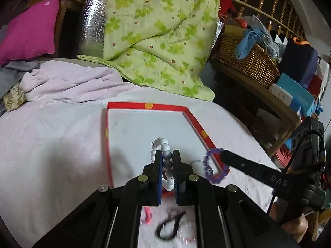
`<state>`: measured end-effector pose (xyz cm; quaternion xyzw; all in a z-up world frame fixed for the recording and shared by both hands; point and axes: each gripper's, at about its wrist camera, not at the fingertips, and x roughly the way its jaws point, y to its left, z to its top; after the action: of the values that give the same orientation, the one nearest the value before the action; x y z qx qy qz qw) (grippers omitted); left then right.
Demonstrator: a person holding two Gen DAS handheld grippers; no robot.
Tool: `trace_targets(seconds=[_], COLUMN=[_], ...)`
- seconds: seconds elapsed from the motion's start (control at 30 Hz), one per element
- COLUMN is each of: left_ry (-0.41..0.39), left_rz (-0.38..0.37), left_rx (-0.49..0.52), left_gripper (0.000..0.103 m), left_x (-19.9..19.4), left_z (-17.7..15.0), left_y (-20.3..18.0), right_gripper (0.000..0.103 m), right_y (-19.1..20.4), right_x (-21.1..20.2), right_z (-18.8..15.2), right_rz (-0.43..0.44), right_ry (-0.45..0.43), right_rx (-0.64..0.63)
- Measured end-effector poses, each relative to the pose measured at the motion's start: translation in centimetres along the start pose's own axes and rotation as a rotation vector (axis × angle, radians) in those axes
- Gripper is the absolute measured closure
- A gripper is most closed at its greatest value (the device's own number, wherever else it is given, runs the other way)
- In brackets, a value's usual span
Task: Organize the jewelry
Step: 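Carry the white bracelet with the left tool while the right tool carries the purple one to the lid, then open the left tool to drop the white bracelet while the right tool drops the purple one in the lid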
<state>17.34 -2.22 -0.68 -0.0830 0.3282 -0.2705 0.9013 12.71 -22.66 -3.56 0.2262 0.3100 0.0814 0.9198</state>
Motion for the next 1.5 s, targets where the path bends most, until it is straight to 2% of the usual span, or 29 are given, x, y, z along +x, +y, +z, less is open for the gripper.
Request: trace_targets(seconds=[0.17,0.33,0.57,0.63,0.7,0.73,0.77,0.8,0.83,0.9,0.97,1.0,1.1,1.23,1.33,1.5], left_ry=[0.017,0.080,0.116,0.122,0.127,0.128,0.126,0.116,0.107,0.100,0.111,0.112,0.114,0.132,0.140,0.145], left_rz=[0.003,0.005,0.031,0.052,0.075,0.082,0.090,0.113,0.124,0.135,0.167,0.194,0.267,0.363,0.413,0.566], left_rx=[-0.011,-0.065,-0.077,-0.076,-0.069,-0.061,-0.056,-0.048,-0.044,-0.029,-0.009,-0.001,0.019,0.030,0.060,0.054], left_gripper=[0.094,0.094,0.094,0.094,0.089,0.080,0.072,0.056,0.048,0.047,0.041,0.036,0.035,0.025,0.025,0.024], left_x=[3.7,7.4,9.3,9.5,9.4,9.2,9.0,8.4,8.0,7.1,6.2,5.7,3.8,0.9,-1.1,-4.8], left_z=[2.0,1.7,1.3,1.3,1.4,1.4,1.4,1.4,1.4,1.4,1.3,1.1,0.6,-1.3,-3.0,-5.8], left_y=[0.9,2.0,2.4,2.7,2.7,2.7,2.6,2.5,2.5,2.3,2.0,1.8,1.3,0.5,0.2,-0.1], right_gripper=[0.092,0.092,0.092,0.089,0.089,0.088,0.087,0.085,0.085,0.081,0.079,0.079,0.079,0.079,0.079,0.078], right_y=[-0.1,-0.7,-1.7,-2.4,-2.7,-2.8,-2.8,-2.8,-2.9,-3.2,-3.4,-3.5,-3.6,-3.0,-2.9,-4.0], right_x=[4.7,9.1,11.5,11.9,12.1,12.0,11.9,11.6,11.2,10.1,8.9,8.2,5.7,2.0,-0.5,-4.6], right_z=[2.2,2.8,2.8,2.9,2.9,2.9,3.0,3.1,3.1,3.3,3.4,3.5,3.5,2.7,1.5,-2.1], right_rz=[0.011,-0.010,-0.039,-0.049,-0.059,-0.073,-0.079,-0.084,-0.089,-0.096,-0.096,-0.096,-0.089,-0.119,-0.154,-0.194], right_ry=[0.049,0.120,0.147,0.151,0.150,0.152,0.153,0.145,0.134,0.115,0.099,0.087,0.067,0.066,0.070,0.115], right_rx=[0.034,0.066,0.084,0.111,0.126,0.122,0.118,0.115,0.117,0.128,0.139,0.142,0.151,0.104,0.069,0.074])
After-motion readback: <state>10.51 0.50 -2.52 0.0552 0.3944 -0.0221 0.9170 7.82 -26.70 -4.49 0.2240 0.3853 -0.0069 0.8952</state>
